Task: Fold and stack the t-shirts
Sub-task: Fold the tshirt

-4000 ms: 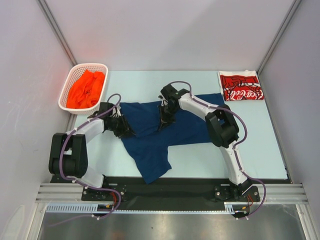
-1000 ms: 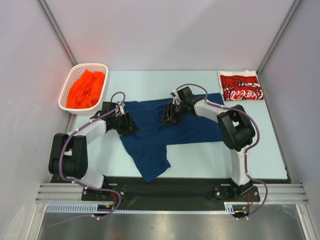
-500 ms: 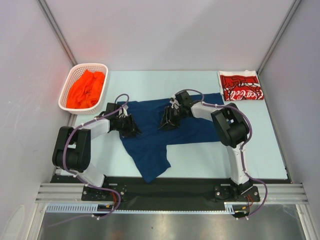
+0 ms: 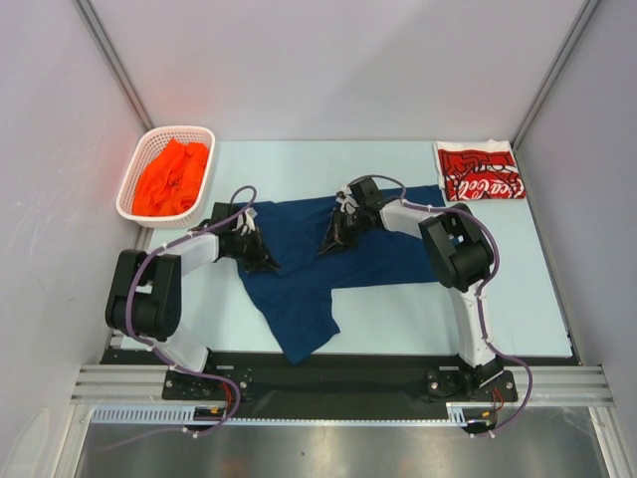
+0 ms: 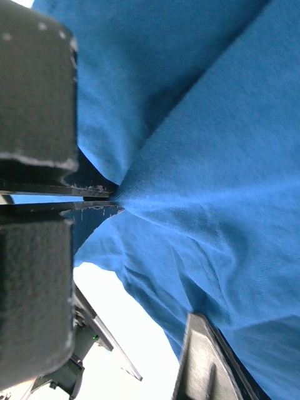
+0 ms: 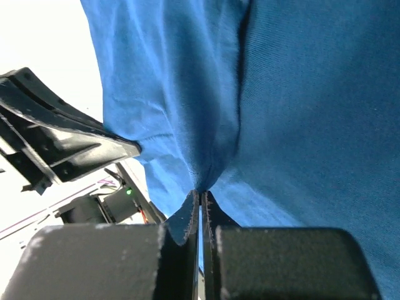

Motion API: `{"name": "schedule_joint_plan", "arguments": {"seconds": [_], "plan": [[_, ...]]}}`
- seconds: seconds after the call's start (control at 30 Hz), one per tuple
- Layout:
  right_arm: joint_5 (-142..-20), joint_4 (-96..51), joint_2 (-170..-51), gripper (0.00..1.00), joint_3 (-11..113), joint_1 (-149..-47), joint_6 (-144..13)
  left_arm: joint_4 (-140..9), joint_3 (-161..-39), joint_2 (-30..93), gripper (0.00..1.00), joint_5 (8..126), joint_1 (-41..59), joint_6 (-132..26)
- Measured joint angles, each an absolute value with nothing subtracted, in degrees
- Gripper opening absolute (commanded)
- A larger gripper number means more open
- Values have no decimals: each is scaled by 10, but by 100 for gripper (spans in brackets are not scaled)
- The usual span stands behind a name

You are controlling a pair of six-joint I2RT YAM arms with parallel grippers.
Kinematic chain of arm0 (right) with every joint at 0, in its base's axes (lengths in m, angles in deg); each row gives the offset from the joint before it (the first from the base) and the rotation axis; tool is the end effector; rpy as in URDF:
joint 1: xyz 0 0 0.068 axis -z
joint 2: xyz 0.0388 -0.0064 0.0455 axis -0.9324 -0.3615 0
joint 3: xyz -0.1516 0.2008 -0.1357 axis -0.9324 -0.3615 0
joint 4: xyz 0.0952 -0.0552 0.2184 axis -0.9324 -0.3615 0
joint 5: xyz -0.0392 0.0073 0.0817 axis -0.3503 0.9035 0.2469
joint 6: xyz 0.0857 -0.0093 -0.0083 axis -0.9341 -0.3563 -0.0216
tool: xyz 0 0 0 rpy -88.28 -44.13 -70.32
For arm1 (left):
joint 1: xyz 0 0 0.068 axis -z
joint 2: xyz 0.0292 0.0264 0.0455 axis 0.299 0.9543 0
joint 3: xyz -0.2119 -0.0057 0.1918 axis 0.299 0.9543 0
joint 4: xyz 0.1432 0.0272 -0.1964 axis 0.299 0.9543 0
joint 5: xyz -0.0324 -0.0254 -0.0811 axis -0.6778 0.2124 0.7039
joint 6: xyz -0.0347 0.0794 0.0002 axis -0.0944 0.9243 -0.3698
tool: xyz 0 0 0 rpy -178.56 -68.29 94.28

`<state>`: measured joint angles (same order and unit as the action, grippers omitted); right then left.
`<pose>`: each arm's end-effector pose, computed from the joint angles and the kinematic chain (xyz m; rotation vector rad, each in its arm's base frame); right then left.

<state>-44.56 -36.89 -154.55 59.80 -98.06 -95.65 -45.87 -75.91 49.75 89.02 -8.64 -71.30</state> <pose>0.3779 0.2728 0.1296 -0.1491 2.7483 1.3855 0.2935 -0.0844 0.1463 -0.3251 2.7109 -0.9174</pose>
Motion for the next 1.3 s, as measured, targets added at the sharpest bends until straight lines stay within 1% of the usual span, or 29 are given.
{"name": "schedule_joint_plan", "arguments": {"seconds": [0.23,0.27,0.3,0.33,0.37,0.4,0.47,0.5,0.6,0.73,0.77,0.8,0.83,0.93,0.97,1.03,1.13,1.2,1.23,1.3], "plan": [[-432,-402,-1558,0,616,-980,-935,-411,-759,462,0,875,-93,-716],[-432,-410,-1561,2,616,-981,-931,-408,-758,457,0,872,-95,-718],[-433,-420,-1566,7,618,-983,-925,-407,-757,453,13,868,-96,-720],[-434,-428,-1569,20,619,-984,-921,-405,-755,452,24,866,-97,-719],[-436,-441,-1573,27,623,-986,-916,-402,-755,452,37,863,-98,-722],[-443,-455,-1577,35,628,-988,-907,-398,-755,455,41,862,-98,-726],[-445,-477,-1579,38,640,-989,-895,-393,-755,460,49,856,-98,-722],[-456,-490,-1578,38,650,-990,-888,-388,-755,463,50,850,-99,-722],[-496,-521,-1571,41,667,-991,-866,-359,-763,463,52,823,-99,-711],[-550,-553,-1543,43,670,-974,-852,-320,-807,457,48,786,-102,-691],[-566,-561,-1535,45,674,-966,-851,-316,-819,452,47,778,-104,-686],[-586,-568,-1526,50,679,-956,-848,-313,-833,446,47,770,-107,-682],[-605,-572,-1519,51,682,-947,-847,-311,-845,441,47,766,-109,-678],[-675,-588,-1489,52,685,-907,-838,-313,-890,437,46,753,-119,-669],[-697,-596,-1481,52,688,-891,-836,-316,-906,444,43,753,-123,-667],[-736,-611,-1472,53,696,-862,-829,-320,-943,467,40,753,-129,-667],[-789,-628,-1470,53,707,-819,-819,-335,-1009,541,36,749,-134,-668],[-821,-642,-1470,53,714,-794,-812,-352,-1035,588,31,744,-134,-670],[-838,-654,-1471,53,721,-783,-809,-356,-1046,612,27,740,-134,-673],[-862,-667,-1471,53,735,-769,-806,-357,-1064,654,26,735,-135,-678]]}}
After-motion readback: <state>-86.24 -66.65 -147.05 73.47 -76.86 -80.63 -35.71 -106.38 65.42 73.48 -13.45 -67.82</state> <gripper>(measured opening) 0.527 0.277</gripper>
